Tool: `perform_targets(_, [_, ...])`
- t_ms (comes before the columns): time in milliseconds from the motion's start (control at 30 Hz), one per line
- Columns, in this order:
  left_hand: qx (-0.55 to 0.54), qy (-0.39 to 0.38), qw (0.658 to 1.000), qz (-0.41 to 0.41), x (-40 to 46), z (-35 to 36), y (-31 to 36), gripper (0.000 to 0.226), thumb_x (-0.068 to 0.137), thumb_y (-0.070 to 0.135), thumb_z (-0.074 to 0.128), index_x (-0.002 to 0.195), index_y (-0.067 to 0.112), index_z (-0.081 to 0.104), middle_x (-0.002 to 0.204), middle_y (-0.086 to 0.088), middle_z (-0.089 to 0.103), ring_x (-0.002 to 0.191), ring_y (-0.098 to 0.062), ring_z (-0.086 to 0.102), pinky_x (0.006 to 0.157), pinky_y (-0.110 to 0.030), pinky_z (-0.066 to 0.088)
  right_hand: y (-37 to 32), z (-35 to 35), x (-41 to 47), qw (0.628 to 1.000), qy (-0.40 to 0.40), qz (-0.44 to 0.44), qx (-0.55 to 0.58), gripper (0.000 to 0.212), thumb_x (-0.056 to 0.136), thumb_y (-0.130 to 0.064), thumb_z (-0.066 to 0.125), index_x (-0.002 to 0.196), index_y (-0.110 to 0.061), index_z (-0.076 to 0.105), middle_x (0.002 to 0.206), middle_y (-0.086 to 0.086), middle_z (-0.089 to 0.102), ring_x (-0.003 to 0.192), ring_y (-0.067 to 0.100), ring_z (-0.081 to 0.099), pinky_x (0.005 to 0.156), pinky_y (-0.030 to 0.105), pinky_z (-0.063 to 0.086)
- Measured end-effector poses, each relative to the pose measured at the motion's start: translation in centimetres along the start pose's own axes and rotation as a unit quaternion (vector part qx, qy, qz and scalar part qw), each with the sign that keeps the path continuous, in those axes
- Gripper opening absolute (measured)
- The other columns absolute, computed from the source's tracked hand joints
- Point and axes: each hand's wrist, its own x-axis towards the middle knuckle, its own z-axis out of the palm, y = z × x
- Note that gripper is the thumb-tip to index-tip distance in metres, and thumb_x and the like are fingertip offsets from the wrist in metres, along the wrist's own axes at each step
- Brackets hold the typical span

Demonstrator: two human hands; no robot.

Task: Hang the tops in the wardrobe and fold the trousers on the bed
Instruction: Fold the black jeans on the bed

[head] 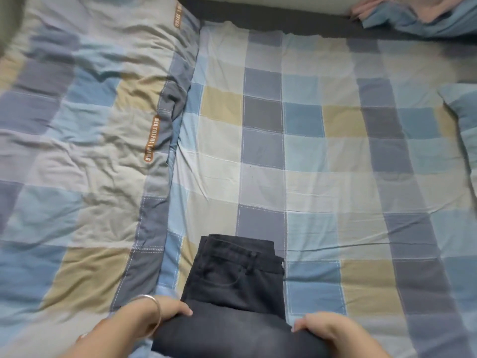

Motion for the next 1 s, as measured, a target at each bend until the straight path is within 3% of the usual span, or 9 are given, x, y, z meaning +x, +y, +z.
perform_targets(67, [-0.158,-0.015,0.986,-0.045,-0.3,-1.6,1.7,0.055,0.075,0.037,0.073,0.115,0.002,0.061,0.089,-0.013,0.066,0.085,-0.025,0.063,0.073,-0.03,0.051,-1.9,-2.1,-1.3,0.991,-0.036,0.017,0.131,0.019,0.077,-0.031,0.063,0.084,-0.014,0.059,0.066,0.004,0.062,0.058,0.017,0.059,0.061,0.024,0.045])
perform_targets(167, [-0.33,0.036,0.943,-0.034,0.1,-3.0,4.8,0.05,0.083,0.06,0.054,0.092,0.01,0.056,0.071,-0.008,0.051,0.062,-0.017,0.051,0.043,-0.02,0.045,-4.0,-4.9,0.7,0.941,0.06,-0.049,0.33,0.028,0.093,-0.036,0.049,0.094,-0.008,0.053,0.066,0.01,0.057,0.055,0.022,0.057,0.057,0.03,0.05])
perform_targets(233, [-0.295,0.079,0.952,0.008,2.0,-2.6,5.9,0.059,0.08,0.071,0.046,0.1,0.016,0.058,0.089,-0.008,0.055,0.078,-0.018,0.055,0.066,-0.027,0.047,-5.5,-4.8,3.1,0.902,0.111,-0.117,0.4,0.039,0.094,-0.045,0.047,0.113,-0.011,0.05,0.09,0.012,0.056,0.079,0.026,0.056,0.074,0.034,0.049])
perform_targets(300, [-0.107,0.204,0.972,0.041,4.6,-1.1,6.2,0.079,0.078,0.07,0.052,0.132,0.014,0.048,0.135,-0.011,0.042,0.125,-0.027,0.043,0.104,-0.036,0.034,-6.1,-3.4,6.6,0.918,0.168,-0.159,0.324,0.063,0.087,-0.052,0.054,0.139,-0.02,0.037,0.125,0.007,0.046,0.116,0.026,0.047,0.098,0.037,0.04])
perform_targets(367, [0.033,0.276,0.957,0.086,7.3,0.6,6.3,0.086,0.075,0.07,0.055,0.138,0.013,0.042,0.14,-0.011,0.032,0.132,-0.03,0.032,0.111,-0.037,0.028,-6.1,-1.6,9.9,0.923,0.271,-0.162,0.22,0.086,0.079,-0.054,0.063,0.149,-0.028,0.02,0.141,0.003,0.029,0.134,0.024,0.027,0.111,0.037,0.026])
perform_targets(467, [-0.02,0.318,0.941,0.112,10.3,2.4,6.1,0.085,0.066,0.069,0.064,0.129,0.014,0.047,0.127,-0.011,0.045,0.121,-0.03,0.045,0.102,-0.039,0.038,-6.1,0.3,12.6,0.886,0.371,-0.175,0.214,0.095,0.072,-0.054,0.07,0.148,-0.031,0.018,0.145,0.0,0.026,0.137,0.021,0.022,0.112,0.039,0.026])
perform_targets(767, [-0.069,0.293,0.949,0.095,10.8,2.3,5.6,0.076,0.067,0.068,0.065,0.121,0.015,0.056,0.117,-0.005,0.062,0.107,-0.028,0.056,0.087,-0.033,0.044,-3.3,1.4,13.3,0.894,0.15,-0.165,0.388,0.049,0.077,-0.05,0.067,0.116,-0.022,0.056,0.109,-0.004,0.063,0.101,0.019,0.059,0.09,0.032,0.045])
perform_targets(867, [-0.109,0.242,0.959,0.099,10.7,1.8,5.8,0.069,0.071,0.064,0.065,0.12,0.015,0.059,0.118,-0.003,0.062,0.104,-0.025,0.057,0.088,-0.029,0.041,-3.5,0.5,13.7,0.897,0.052,-0.132,0.419,0.06,0.068,-0.055,0.073,0.111,-0.015,0.062,0.107,0.003,0.069,0.098,0.023,0.065,0.095,0.038,0.048])
perform_targets(1000, [-0.047,0.283,0.951,0.119,7.5,2.8,6.8,0.063,0.082,0.06,0.054,0.123,0.012,0.057,0.117,-0.005,0.061,0.107,-0.027,0.054,0.088,-0.028,0.038,-3.1,0.2,11.4,0.877,0.074,-0.139,0.454,0.049,0.078,-0.038,0.071,0.112,-0.006,0.058,0.102,0.005,0.067,0.092,0.024,0.064,0.082,0.035,0.051])
